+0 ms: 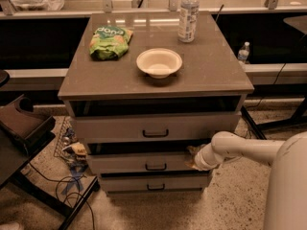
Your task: Open middle drawer
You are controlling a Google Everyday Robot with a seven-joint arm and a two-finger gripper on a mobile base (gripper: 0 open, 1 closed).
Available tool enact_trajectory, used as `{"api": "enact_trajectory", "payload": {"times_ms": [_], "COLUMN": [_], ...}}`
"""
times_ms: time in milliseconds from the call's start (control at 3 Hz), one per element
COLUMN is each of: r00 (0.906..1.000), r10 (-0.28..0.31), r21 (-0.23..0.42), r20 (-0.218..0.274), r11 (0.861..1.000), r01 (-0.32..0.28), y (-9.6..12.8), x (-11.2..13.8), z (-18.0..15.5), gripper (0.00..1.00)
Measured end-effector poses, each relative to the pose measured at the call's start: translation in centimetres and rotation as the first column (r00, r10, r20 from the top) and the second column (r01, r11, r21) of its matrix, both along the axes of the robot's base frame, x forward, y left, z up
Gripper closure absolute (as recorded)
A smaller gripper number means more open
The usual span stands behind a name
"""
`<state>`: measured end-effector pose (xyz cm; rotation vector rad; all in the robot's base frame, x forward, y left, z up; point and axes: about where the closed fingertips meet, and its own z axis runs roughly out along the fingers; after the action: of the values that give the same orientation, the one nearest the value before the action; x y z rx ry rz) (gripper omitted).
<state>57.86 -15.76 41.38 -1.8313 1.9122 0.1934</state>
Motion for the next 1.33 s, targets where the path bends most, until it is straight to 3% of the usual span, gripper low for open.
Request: {"api": "enact_trajectory", "payload": {"times_ms": [333, 1000, 1333], "r00": [1.0000, 1.0000, 1.0000], "r10": [0.000, 0.000, 0.001], "r21": [0.000, 0.000, 0.001], "r20": [0.000, 0.000, -0.001], "r11": [1.000, 1.000, 1.000], "r01": [0.000, 0.000, -0.001], "y": [0.01, 0.02, 0.07], "x": [0.00, -0.01, -0.05], "z": [0.00, 0.04, -0.02], "gripper": [0.84, 0.37, 0.05]}}
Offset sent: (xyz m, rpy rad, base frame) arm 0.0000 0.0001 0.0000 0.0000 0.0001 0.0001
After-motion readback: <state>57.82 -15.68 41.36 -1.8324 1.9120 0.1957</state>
